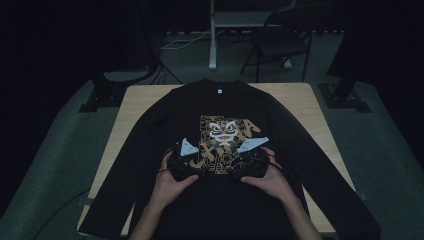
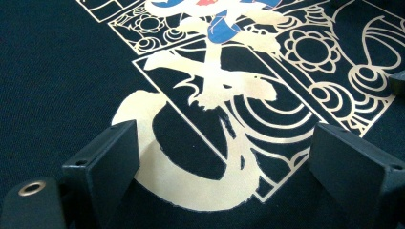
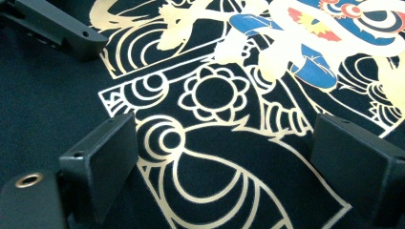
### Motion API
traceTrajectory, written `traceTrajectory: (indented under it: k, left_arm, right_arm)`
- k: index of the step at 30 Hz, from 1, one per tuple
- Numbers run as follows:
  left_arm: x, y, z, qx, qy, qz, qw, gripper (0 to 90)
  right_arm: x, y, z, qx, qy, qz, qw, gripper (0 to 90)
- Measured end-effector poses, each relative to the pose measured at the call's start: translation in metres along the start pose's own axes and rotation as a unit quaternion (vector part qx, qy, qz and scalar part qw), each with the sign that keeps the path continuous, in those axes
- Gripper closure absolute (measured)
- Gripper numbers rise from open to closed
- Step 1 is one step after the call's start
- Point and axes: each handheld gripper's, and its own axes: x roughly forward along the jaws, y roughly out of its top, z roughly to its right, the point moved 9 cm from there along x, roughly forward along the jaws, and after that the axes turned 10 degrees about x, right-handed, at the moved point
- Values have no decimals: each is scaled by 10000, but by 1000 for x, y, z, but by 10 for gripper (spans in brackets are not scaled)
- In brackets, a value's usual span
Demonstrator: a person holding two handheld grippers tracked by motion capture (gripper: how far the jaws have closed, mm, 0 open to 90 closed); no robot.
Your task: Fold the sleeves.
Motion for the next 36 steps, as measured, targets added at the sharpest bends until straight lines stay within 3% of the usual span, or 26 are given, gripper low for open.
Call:
traceTrajectory:
  k: [19,25,36]
  left_arm:
    - [0,0,0,-9,-3,3,10000,115]
    - [0,0,0,-7,-3,-2,10000,115]
    - [0,0,0,-13,0,5,10000,115]
  right_arm:
    - [-1,1,1,81,77,36,9999,93]
    - [-7,4,4,28,-129,161,9998,93]
    - [-24,19,10,-11,-250,374,9990,93]
